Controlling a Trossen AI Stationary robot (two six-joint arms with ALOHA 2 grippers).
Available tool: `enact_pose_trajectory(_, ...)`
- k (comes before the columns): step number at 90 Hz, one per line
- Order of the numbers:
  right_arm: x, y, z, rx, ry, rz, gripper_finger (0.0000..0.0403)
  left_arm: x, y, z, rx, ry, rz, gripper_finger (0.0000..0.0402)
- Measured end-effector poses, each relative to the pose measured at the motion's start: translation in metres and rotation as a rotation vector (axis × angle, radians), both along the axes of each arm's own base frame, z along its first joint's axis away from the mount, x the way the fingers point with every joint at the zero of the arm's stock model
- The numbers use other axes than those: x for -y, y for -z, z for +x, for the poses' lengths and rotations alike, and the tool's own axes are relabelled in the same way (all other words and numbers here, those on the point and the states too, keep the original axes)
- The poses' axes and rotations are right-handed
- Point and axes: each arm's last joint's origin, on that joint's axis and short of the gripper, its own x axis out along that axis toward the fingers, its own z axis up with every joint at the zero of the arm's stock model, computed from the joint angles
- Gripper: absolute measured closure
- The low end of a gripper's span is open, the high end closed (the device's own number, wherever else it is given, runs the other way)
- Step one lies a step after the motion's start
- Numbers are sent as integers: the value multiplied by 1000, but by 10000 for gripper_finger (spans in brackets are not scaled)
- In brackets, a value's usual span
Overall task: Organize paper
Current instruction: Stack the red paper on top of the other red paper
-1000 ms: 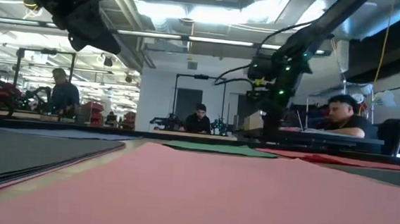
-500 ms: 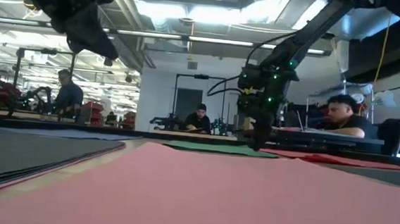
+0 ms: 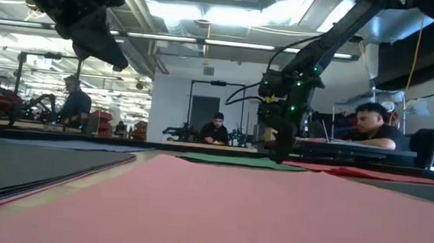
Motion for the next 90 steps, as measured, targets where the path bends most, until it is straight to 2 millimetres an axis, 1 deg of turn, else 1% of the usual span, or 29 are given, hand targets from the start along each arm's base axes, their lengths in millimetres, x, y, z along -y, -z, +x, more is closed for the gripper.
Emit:
enact_pose_trajectory(12, 4, -7, 4, 14, 1, -11, 403, 0, 0, 0, 0, -1, -1, 401)
enact_pose_trajectory(28, 6, -8, 2, 17, 32, -6, 403, 0, 0, 0, 1, -7, -9, 401)
enact_pose_trajectory(61, 25, -7, -14, 22, 125, 6, 403, 0, 0, 0, 2, -10, -13, 401)
enact_pose_trajectory(80, 24, -8, -12, 55, 112, 26, 403, 0, 0, 0, 2, -10, -14, 401)
enact_pose_trajectory(90, 24, -1, -11, 49, 110, 54, 403, 0, 0, 0, 2, -10, -14, 401)
